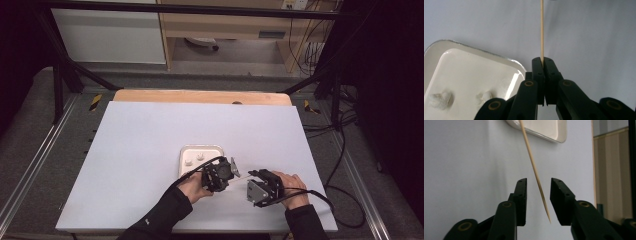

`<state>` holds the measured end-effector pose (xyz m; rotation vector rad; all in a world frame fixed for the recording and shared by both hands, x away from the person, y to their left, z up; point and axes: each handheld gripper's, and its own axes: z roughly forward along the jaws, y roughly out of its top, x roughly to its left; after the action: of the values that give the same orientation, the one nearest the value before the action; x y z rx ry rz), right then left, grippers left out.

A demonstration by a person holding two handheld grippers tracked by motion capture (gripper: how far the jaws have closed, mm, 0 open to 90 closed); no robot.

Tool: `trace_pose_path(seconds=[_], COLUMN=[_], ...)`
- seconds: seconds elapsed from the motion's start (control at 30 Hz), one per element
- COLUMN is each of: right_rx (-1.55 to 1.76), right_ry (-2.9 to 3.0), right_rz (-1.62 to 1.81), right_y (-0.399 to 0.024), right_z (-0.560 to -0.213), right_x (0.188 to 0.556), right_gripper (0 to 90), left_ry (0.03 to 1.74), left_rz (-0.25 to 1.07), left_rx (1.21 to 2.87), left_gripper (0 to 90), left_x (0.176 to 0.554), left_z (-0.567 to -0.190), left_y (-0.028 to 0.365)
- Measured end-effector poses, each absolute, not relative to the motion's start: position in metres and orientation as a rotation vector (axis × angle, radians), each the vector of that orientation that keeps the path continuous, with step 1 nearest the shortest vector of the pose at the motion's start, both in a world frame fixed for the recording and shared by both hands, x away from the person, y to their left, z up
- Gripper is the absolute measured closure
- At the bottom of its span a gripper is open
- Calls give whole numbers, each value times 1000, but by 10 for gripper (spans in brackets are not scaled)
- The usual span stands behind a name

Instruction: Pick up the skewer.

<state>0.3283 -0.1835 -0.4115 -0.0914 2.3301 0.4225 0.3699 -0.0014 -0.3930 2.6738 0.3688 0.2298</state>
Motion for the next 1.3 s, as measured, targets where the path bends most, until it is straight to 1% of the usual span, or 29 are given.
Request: trace_pose_path(seconds=[0.07, 0.33, 0.4, 0.53, 0.77, 0.9, 1.3], right_rx=[-10, 348, 424, 550, 737, 825, 913], right_ry=[2346, 2420, 2418, 2395, 2409, 2403, 2370], right_rz=[487, 699, 746, 808, 865, 896, 1006], right_y=[-187, -207, -212, -220, -229, -231, -230], right_z=[-409, -402, -402, -405, -408, -411, -415], right_x=[330, 342, 344, 347, 349, 349, 348], right_gripper=[601, 319, 279, 167, 126, 83, 48], left_ry=[376, 418, 432, 467, 516, 553, 649], left_rz=[231, 235, 227, 231, 234, 246, 271], left_rx=[2673, 2642, 2630, 2599, 2537, 2489, 2373], left_gripper=[887, 886, 886, 886, 886, 886, 885], left_x=[371, 373, 373, 374, 373, 371, 364], left_z=[-392, -391, -390, -391, -392, -392, -394], left_y=[2, 21, 26, 37, 59, 73, 115])
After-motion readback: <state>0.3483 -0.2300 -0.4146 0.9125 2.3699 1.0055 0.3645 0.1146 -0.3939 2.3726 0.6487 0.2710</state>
